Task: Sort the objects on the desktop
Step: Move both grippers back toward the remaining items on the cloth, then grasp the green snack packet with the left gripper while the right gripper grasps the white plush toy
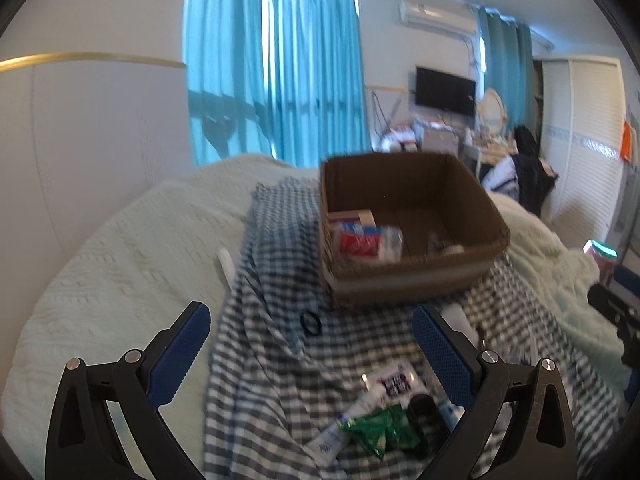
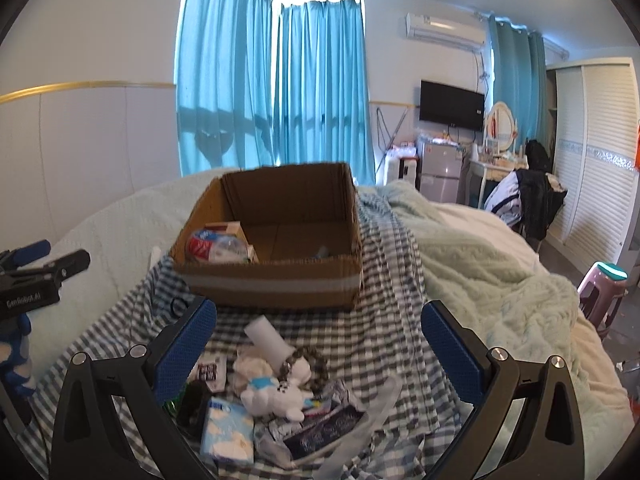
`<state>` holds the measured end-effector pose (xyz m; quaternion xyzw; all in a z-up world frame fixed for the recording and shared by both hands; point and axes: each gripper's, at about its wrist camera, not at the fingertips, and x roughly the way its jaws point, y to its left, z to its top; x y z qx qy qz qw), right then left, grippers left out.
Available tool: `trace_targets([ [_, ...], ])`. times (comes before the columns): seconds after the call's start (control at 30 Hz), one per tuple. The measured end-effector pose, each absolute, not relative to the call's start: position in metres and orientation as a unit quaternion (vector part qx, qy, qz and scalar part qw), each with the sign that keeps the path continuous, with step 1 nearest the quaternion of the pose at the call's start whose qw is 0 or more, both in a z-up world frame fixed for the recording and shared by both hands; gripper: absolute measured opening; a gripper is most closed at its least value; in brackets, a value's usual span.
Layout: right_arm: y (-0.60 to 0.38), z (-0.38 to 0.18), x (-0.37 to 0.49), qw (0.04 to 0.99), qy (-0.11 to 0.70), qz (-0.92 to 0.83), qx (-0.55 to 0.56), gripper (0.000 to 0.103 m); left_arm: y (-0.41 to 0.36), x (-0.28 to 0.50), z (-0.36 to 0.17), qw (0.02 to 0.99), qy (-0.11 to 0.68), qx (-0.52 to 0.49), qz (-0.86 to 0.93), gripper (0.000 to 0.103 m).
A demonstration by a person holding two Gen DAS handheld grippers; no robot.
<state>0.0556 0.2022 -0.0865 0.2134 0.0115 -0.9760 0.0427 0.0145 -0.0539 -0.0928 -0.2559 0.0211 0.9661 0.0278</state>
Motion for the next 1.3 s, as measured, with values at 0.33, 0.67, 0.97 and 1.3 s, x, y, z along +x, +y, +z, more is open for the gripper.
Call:
trace_targets([
  [0.33, 0.194, -0.116, 0.039, 0.063, 0.009, -0.962, 0.264, 0.098, -0.028, 0.011, -0.133, 0.076, 0.045, -0.327, 0.941, 0.103],
  [0.67, 0.185, -0.155, 0.018, 0.090, 0.012, -0.939, 0.332, 0.087, -0.034, -0.008, -0.177, 0.088, 0.036, -0.406, 0.909, 0.094],
  [0.97, 0.173, -0.186, -0.004, 0.114, 0.003, -0.917, 0.382, 0.087, -0.020, -0.015, -0.215, 0.125, 0.029, -0.471, 0.873, 0.081],
  [1.3, 0.157, -0.223, -0.029, 0.122, 0.009, -0.895, 0.430, 0.087, -0.022, -0.029, -0.241, 0.112, 0.022, -0.490, 0.864, 0.067],
])
